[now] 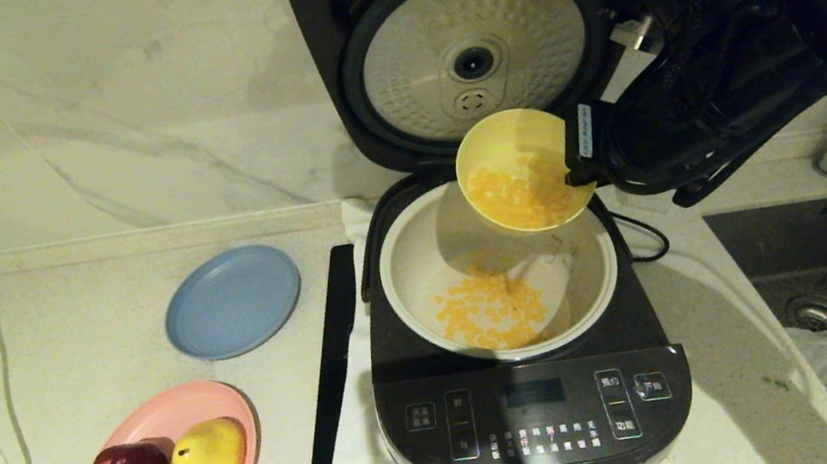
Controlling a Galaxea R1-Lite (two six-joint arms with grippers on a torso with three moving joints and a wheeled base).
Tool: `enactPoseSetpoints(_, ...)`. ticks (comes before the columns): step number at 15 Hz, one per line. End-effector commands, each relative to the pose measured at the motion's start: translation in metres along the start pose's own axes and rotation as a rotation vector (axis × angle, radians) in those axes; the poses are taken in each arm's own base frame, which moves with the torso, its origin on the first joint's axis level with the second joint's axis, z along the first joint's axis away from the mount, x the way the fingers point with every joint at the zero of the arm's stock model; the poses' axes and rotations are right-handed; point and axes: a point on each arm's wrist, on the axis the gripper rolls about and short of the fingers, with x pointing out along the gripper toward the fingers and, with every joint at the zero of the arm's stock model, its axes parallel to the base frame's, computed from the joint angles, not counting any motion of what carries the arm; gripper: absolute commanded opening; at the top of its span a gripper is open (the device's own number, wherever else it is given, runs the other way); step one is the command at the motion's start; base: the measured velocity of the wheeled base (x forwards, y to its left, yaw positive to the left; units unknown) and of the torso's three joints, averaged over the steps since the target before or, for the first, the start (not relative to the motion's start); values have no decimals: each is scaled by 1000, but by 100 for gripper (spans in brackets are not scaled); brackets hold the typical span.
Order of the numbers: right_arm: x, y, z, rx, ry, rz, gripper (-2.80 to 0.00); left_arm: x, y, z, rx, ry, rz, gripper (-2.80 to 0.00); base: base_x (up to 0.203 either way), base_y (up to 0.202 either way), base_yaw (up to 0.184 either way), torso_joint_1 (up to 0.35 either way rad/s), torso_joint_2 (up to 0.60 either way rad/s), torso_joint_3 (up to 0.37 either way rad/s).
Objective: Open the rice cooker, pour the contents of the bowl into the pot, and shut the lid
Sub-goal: Pour the water from the bowl into the rice cooker
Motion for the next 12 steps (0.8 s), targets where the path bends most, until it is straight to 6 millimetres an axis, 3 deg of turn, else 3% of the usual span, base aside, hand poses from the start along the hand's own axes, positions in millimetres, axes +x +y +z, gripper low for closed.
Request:
enactPoseSetpoints(1, 14, 6, -5, -8, -25, -24, -280, 1, 0, -2, 0, 8, 0, -280, 0, 0, 0, 0, 0, 0)
enactPoseSetpoints(8, 48, 11, -13, -1, -160, -72, -280, 1, 0, -2, 0, 8, 0, -280, 0, 0, 0, 0, 0, 0)
enactPoseSetpoints(12, 57, 6, -24, -49, -274, -80, -280, 1, 0, -2, 0, 8, 1, -280, 0, 0, 0, 0, 0, 0)
